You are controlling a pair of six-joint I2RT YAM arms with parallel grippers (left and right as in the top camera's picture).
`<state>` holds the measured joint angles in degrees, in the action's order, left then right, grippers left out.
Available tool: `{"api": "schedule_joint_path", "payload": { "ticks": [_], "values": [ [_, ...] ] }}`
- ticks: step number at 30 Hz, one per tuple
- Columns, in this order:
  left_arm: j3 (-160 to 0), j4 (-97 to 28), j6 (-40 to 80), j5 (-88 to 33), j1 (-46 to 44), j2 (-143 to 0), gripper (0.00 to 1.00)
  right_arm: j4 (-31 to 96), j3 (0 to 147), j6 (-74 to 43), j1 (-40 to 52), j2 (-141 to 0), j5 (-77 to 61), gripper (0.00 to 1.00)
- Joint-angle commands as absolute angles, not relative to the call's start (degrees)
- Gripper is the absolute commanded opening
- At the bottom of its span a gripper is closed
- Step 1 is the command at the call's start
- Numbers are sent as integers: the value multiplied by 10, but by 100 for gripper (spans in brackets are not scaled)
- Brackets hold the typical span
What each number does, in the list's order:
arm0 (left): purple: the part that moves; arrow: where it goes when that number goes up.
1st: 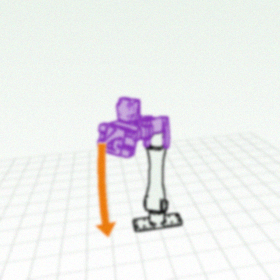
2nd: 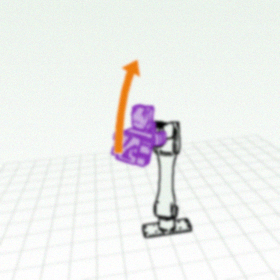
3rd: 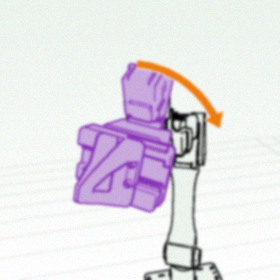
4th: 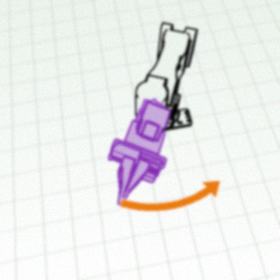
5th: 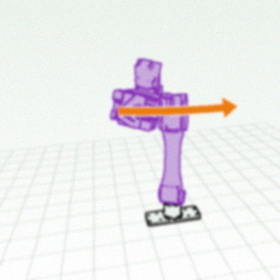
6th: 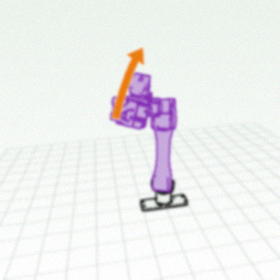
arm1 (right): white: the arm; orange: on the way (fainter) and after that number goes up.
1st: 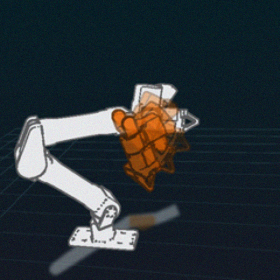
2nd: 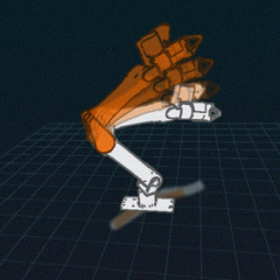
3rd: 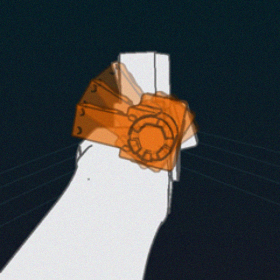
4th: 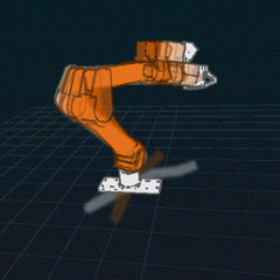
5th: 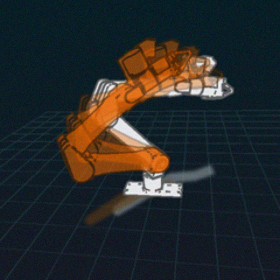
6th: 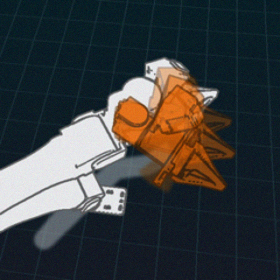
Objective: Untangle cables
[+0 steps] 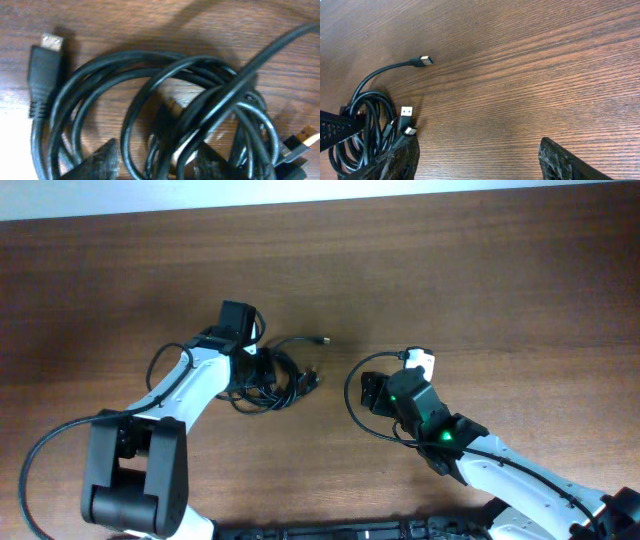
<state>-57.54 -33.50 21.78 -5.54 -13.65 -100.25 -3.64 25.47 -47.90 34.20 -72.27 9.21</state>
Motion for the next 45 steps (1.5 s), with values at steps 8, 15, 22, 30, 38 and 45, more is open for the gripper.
{"api": "schedule_joint_path", "payload": {
  "ticks": [8, 15, 22, 30, 38, 45],
  "values": [
    [-584, -338, 210, -51, -147, -1006, 0, -38, 252, -481, 340, -724, 103, 73],
    [-681, -447, 339, -55, -148, -890, 0, -96, 252, -481, 340, -724, -76, 97],
    [-681, -444, 569, -92, -172, -796, 0, -211, 252, -531, 382, -725, -177, 99],
    [-681, -434, 595, -96, -216, -738, 0, -269, 252, -575, 435, -800, 7, 99],
    [-681, -437, 489, -69, -225, -660, 0, -328, 252, -537, 434, -810, 34, 99],
    [-681, -440, 12, -135, -225, -660, 0, -208, 252, -302, 434, -626, -6, 83]
  ]
}}
